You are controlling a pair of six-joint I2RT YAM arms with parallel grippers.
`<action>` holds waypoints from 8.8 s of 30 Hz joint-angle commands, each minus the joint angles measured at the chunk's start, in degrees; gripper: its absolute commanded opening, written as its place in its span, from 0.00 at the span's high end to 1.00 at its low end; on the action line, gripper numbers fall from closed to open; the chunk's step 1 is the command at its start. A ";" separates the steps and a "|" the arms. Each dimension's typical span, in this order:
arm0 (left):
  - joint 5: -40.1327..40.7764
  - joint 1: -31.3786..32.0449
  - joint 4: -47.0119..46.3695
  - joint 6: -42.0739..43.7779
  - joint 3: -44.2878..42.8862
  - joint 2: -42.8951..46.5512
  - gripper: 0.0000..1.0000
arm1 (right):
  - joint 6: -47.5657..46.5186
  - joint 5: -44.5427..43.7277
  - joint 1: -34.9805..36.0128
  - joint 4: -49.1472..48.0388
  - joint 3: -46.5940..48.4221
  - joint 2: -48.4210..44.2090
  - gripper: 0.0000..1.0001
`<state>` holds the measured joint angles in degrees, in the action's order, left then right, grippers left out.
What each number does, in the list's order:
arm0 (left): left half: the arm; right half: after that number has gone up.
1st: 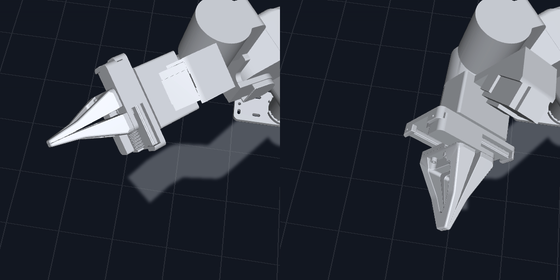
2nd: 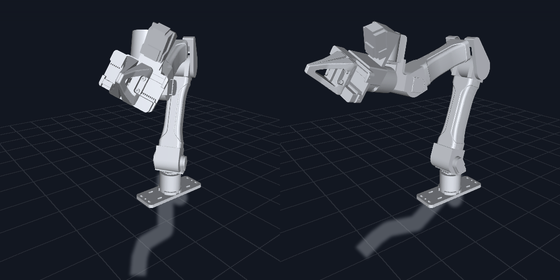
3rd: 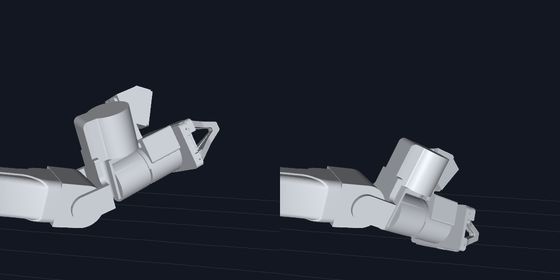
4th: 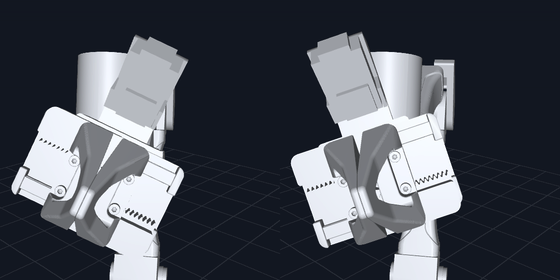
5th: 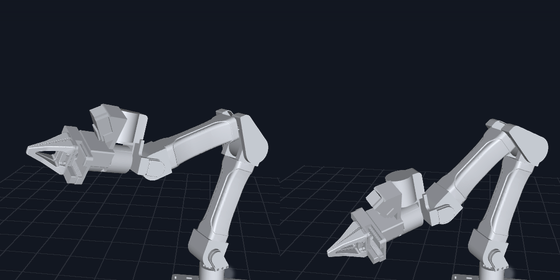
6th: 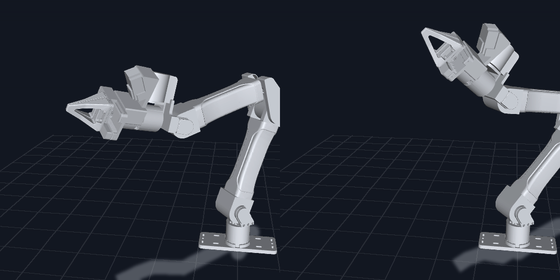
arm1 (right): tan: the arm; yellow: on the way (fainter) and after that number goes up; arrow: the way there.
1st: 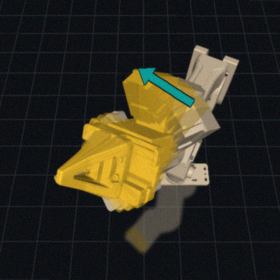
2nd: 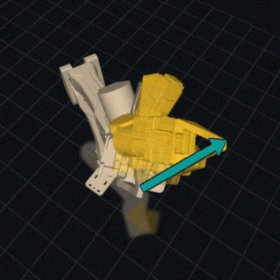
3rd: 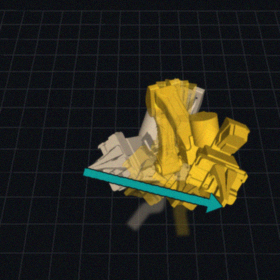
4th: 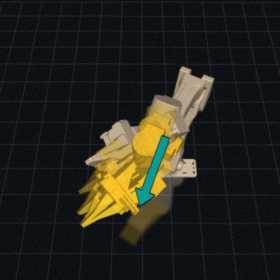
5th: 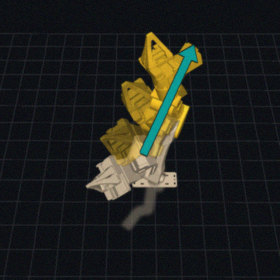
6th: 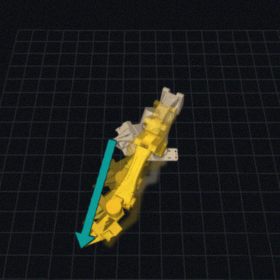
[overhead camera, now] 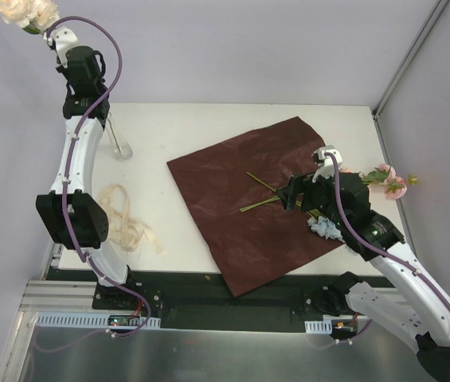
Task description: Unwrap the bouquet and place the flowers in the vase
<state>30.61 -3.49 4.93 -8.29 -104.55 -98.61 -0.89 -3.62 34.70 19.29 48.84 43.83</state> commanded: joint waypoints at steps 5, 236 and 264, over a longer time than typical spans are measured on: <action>2.61 -0.56 -2.38 -1.29 1.90 -0.88 1.00 | 0.45 0.54 -0.24 -1.10 -0.50 -0.42 0.16; -24.19 -3.63 11.95 2.41 -22.36 2.19 1.00 | -1.05 3.09 4.41 -3.73 6.62 12.33 0.20; -17.08 -5.04 7.99 -1.11 -9.62 -0.53 1.00 | -0.52 3.18 4.41 -4.26 6.27 13.91 0.20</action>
<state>10.41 -7.99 13.39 -8.51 -115.20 -99.13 -2.13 -0.82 39.46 16.93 55.35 57.78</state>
